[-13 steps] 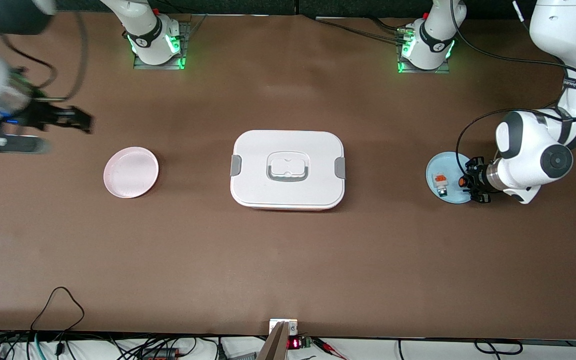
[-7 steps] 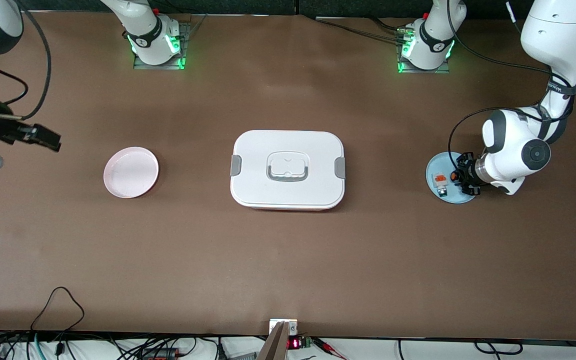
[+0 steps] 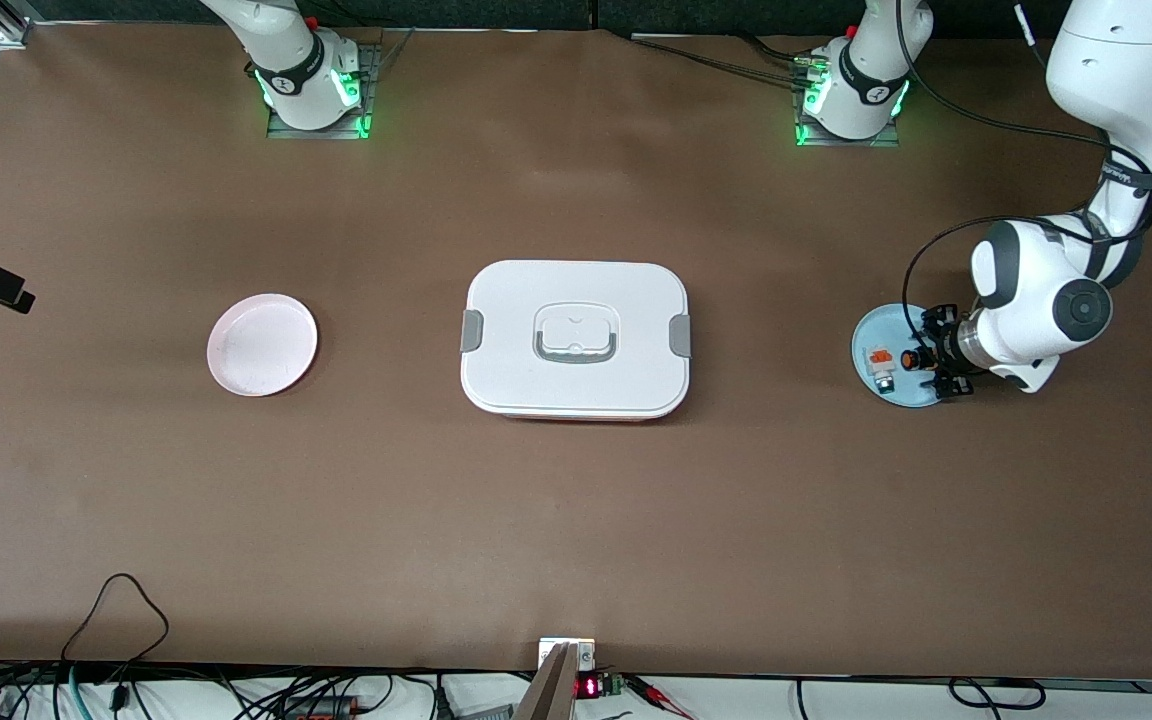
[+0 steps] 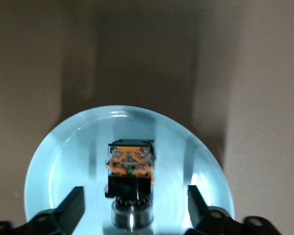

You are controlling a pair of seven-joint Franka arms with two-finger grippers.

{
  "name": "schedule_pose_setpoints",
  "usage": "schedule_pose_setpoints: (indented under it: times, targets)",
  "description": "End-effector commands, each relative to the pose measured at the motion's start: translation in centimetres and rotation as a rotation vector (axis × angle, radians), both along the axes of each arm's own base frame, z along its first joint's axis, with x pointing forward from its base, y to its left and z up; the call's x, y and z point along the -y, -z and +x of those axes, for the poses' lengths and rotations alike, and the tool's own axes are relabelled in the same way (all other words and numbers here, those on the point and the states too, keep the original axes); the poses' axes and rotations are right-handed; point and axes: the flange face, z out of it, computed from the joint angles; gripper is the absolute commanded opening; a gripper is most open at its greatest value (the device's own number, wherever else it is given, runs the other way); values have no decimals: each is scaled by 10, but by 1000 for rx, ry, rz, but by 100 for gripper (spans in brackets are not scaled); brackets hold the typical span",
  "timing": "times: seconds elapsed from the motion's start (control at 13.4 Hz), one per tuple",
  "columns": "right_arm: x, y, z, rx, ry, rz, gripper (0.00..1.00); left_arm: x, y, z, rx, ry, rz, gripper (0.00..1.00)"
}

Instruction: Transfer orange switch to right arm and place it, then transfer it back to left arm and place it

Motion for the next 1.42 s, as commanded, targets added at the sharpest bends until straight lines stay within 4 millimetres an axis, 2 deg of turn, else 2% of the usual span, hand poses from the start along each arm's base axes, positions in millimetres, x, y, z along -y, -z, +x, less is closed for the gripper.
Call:
schedule_pose_setpoints:
  times: [0.0, 0.22, 0.37, 0.67, 0.82, 0.9, 1.04, 1.12, 1.19, 1.34]
  targets:
    - [-7, -6, -5, 2, -8, 9, 100, -4, -55, 27, -58, 171, -21, 100]
    - [-8, -6, -7, -10, -9, 13, 100, 6, -113, 51, -14, 369, -54, 100]
    - [-5, -5, -13, -58, -11, 19, 100, 13, -158, 53, 32, 562, -76, 100]
    - [-10, -8, -18, -89, -15, 36, 100, 12, -246, 31, 80, 867, -98, 100]
    - [-13, -18, -21, -73, -58, 39, 100, 14, -291, 22, 81, 1038, -129, 100]
    - [-18, -21, -21, -68, -64, 37, 100, 13, -323, 17, 94, 1176, -151, 100]
    - [-16, -22, -22, -67, -60, 36, 100, 11, -373, 7, 127, 1268, -198, 100]
    - [-14, -22, -23, -68, -67, 38, 100, 13, -388, 2, 114, 1278, -211, 100]
    - [-17, -28, -25, -60, -75, 37, 100, 18, -413, -7, 146, 1291, -185, 100]
    - [-18, -31, -31, -72, -82, 39, 100, 31, -433, -17, 171, 1332, -174, 100]
